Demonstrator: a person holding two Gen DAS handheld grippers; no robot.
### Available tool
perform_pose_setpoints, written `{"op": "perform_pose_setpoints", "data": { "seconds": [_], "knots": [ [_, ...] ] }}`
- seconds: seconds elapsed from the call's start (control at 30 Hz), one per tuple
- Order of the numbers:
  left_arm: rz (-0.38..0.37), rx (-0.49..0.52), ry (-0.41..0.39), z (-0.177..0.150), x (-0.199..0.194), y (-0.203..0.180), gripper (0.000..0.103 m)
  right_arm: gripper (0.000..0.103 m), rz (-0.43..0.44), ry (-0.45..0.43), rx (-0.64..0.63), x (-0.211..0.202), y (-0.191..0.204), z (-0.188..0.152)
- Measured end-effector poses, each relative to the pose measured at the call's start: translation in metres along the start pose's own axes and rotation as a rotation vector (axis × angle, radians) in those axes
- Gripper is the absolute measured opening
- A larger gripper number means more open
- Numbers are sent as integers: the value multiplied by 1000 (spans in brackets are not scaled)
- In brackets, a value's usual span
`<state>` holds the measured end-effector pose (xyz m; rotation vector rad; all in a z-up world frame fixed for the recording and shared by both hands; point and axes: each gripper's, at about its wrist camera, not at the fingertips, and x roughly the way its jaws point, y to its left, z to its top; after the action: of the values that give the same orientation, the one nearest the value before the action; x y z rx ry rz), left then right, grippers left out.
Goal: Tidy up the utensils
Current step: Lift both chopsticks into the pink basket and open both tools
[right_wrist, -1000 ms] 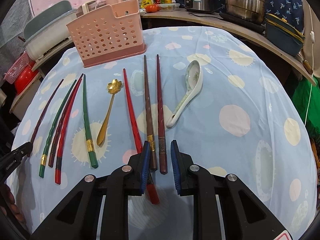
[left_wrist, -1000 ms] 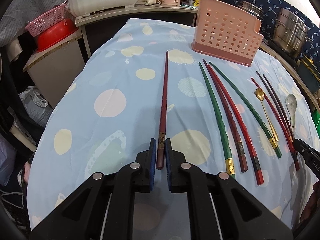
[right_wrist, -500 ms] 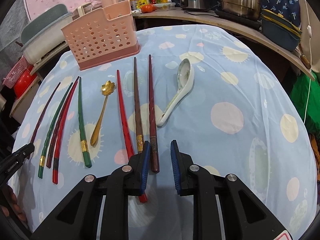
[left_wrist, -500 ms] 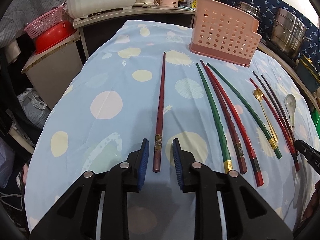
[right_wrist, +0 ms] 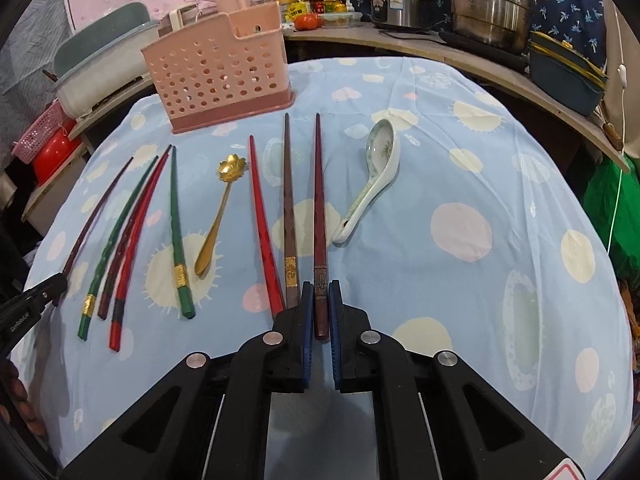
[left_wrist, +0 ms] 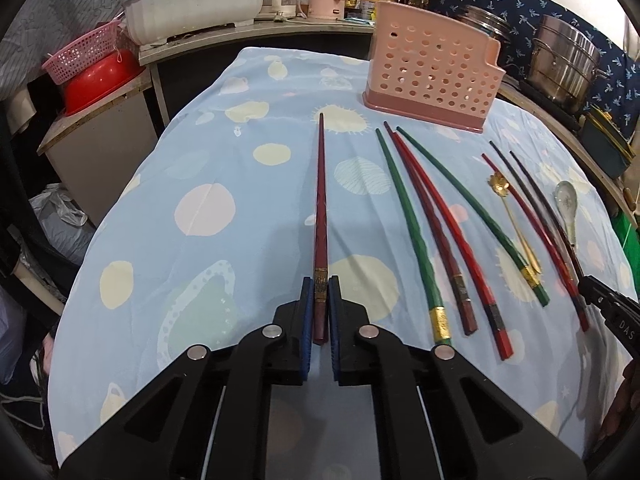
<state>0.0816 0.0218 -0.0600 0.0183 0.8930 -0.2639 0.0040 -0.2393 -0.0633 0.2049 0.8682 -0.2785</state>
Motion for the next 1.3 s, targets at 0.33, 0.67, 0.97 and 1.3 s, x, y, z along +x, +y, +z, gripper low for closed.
{"op": "perform_pose_setpoints", "data": {
  "seconds": [0.33, 0.67, 0.97, 1.3],
  "knots": [
    [-45, 10, -105, 5, -71, -7, 7, 7, 42, -133, 4, -74, -1, 7],
    [-62, 58, -238, 39, -136, -19, 7, 7, 91, -298, -10, -145, 1, 46],
    [-94, 121, -335, 104, -167, -42, 7, 7, 128, -380, -32, -168, 3, 98],
    [-109, 175, -427, 198, -182, -68, 7, 7, 133, -487, -94, -181, 23, 176]
  ]
}}
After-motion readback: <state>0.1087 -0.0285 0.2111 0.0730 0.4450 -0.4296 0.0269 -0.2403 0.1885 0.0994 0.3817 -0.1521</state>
